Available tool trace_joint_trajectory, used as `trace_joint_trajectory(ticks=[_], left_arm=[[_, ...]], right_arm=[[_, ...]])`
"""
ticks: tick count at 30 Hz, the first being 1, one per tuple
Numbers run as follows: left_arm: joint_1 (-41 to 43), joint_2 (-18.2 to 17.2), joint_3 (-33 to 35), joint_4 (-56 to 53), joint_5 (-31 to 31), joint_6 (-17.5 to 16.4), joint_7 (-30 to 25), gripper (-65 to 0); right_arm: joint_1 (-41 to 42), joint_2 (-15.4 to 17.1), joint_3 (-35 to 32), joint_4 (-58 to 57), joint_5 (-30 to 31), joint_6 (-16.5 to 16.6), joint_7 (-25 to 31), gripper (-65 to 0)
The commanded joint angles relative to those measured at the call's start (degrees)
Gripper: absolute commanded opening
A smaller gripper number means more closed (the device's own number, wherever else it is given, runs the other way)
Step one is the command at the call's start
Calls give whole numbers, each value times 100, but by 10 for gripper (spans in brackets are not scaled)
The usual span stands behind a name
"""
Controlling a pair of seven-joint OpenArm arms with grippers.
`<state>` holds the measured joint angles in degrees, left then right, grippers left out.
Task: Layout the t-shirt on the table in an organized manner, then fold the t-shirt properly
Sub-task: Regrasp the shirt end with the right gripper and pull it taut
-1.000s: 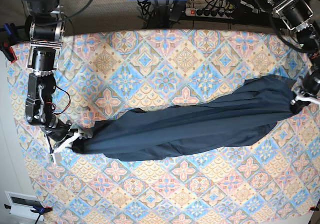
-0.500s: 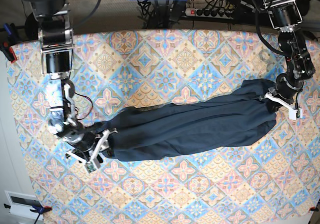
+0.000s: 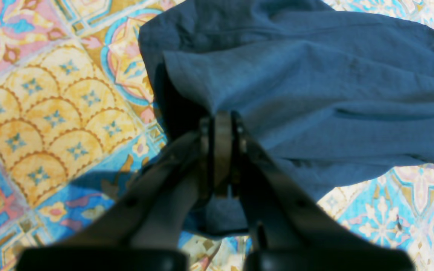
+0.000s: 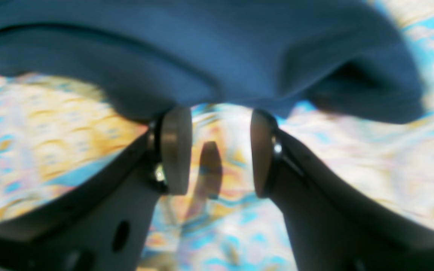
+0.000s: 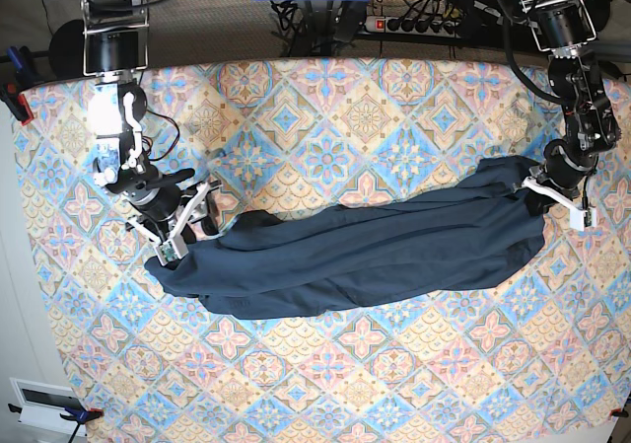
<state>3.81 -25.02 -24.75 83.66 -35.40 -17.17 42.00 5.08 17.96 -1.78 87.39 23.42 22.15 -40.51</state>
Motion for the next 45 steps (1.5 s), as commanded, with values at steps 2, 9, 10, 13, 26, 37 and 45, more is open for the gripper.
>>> trace_joint_trajectory(ticks=[2, 9, 10, 13, 26, 37, 45], left_arm=[[-104, -96, -43, 105, -78, -19, -134, -648], [-87, -123, -43, 113, -359, -19, -134, -648], [-87, -123, -43, 105, -359, -28, -134, -648], [-87, -123, -43, 105, -359, -28, -134, -648], [-87, -114, -43, 105, -359, -28, -134, -648], [-87, -114, -43, 105, -359, -28, -134, -648], [-87, -123, -43, 105, -359, -28, -134, -648]], right_arm=[[173, 64, 15, -67, 300, 5, 179, -400], [173, -94, 15, -665, 564, 5, 187, -399], [173, -191, 33, -709, 564, 5, 187, -399], [173, -261, 15, -823, 546, 5, 179, -401], [182, -508, 7, -999, 564, 5, 354, -266], [701, -552, -11, -1412, 572, 5, 372, -251], [753, -859, -169, -2063, 537, 5, 398, -251]])
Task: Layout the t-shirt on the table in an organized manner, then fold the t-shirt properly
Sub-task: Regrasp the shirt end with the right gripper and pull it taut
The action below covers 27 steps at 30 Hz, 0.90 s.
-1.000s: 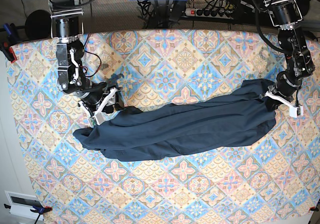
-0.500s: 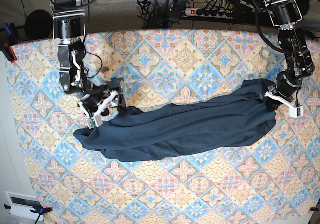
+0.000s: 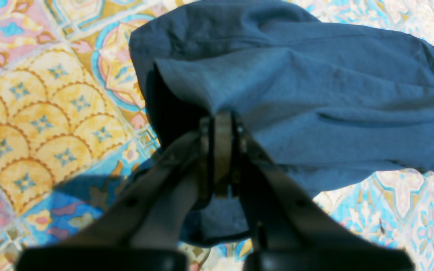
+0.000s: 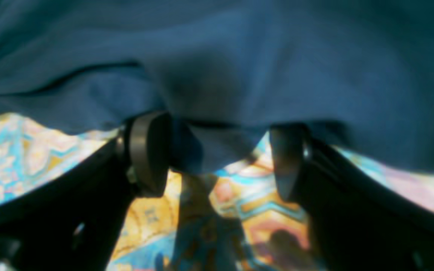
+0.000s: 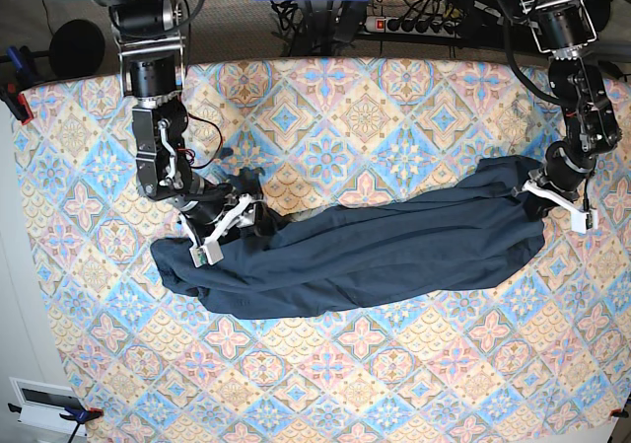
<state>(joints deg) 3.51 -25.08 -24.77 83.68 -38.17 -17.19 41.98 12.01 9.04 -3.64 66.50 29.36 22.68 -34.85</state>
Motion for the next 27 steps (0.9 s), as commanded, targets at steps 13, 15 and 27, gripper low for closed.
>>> trace_joint_trajectory(ticks=[13, 15, 27], left_arm=[[-74, -99, -41, 102, -82, -26, -132, -648], [-65, -99, -41, 102, -82, -35, -132, -648], [-48, -99, -41, 129, -82, -35, -114, -648]], right_arm=[[25, -82, 667, 1064, -22, -48, -273, -639], [8, -64, 869, 1530, -22, -48, -414, -650], [-1003, 956, 1661, 3438, -13, -48, -739, -650]])
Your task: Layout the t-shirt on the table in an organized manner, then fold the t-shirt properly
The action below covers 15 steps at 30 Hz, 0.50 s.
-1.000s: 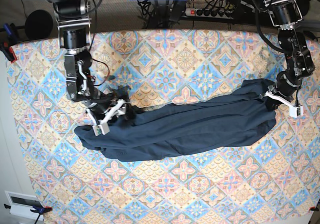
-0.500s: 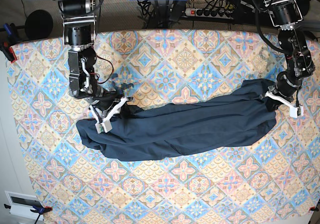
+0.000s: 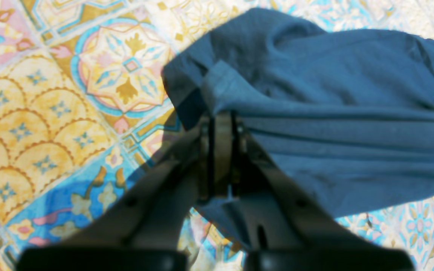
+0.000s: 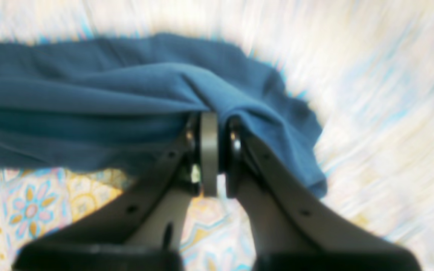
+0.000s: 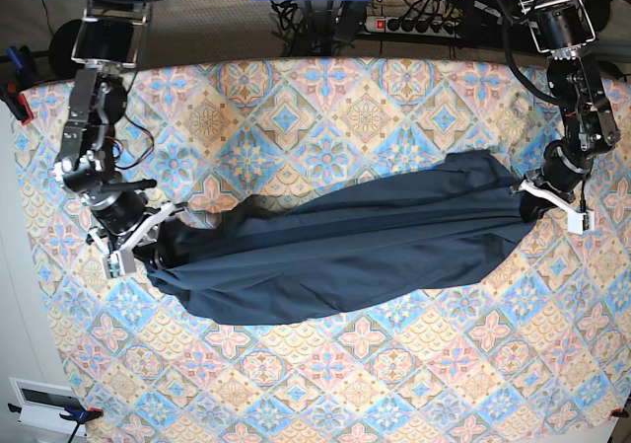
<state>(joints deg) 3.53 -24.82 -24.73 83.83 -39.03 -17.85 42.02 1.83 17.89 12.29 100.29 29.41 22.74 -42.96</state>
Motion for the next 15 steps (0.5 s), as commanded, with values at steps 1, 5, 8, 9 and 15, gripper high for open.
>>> trace_joint_trajectory(ticks=[1, 5, 8, 9, 15], left_arm=[[-50, -134, -46, 113, 4, 31, -110, -649], [205, -151, -37, 448, 4, 22, -101, -649], [504, -160, -19, 922, 12, 22, -92, -649], [636, -160, -19, 1116, 12, 22, -83, -649], [1691, -371, -19, 2426, 21, 13, 558, -649]], right_arm=[[-99, 158, 146, 182, -18, -54, 63, -650], [-415, 422, 340, 613, -18, -54, -438, -650], [-626, 510, 340, 824, -53, -54, -640, -650], [-688, 545, 331, 894, -53, -54, -702, -650], [-873, 686, 313, 982, -62, -54, -1115, -650]])
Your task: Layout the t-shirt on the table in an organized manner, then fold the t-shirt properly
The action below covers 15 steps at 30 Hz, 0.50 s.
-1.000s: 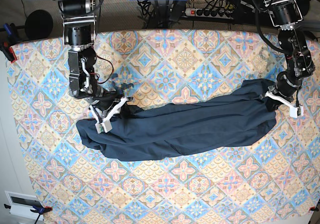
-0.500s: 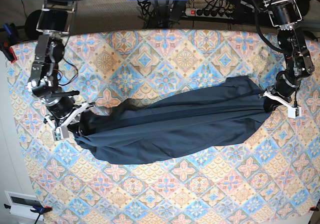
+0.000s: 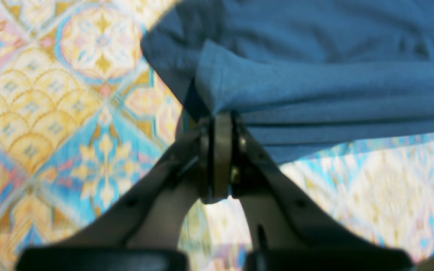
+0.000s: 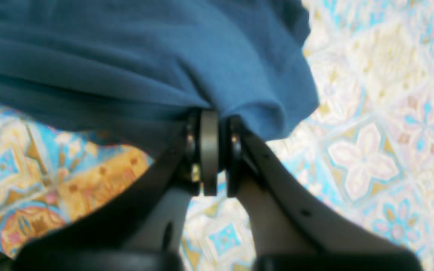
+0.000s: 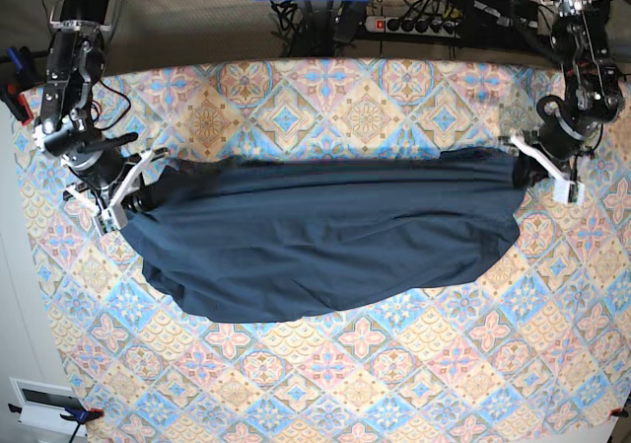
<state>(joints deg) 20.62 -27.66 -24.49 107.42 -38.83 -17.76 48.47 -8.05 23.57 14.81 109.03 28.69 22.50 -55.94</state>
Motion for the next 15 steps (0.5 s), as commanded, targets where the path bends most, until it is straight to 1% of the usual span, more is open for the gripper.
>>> trace_joint_trajectory(ticks=[1, 3, 5, 7, 10, 12, 15], left_arm=[[219, -175, -43, 261, 2, 4, -60, -649], [729, -377, -26, 436, 2, 4, -51, -648], [1054, -570, -8, 428, 2, 4, -25, -648], [1221, -816, 282, 419, 28, 4, 142, -648], [1380, -1291, 889, 419, 2, 4, 380, -648], [1362, -1370, 1161, 419, 2, 4, 406, -648], [1353, -1370, 1135, 419, -16, 4, 441, -648]], right_arm=[[115, 126, 62, 108, 10, -30, 148, -650], [133, 135, 62, 99, 10, -30, 131, -650], [159, 135, 62, 64, 10, -30, 131, -650], [159, 144, 62, 55, 10, -30, 131, -650], [177, 144, 44, -7, -42, -30, 131, -650], [238, 144, -167, -86, -253, -30, 122, -650], [414, 135, -685, -112, -710, -30, 148, -650]])
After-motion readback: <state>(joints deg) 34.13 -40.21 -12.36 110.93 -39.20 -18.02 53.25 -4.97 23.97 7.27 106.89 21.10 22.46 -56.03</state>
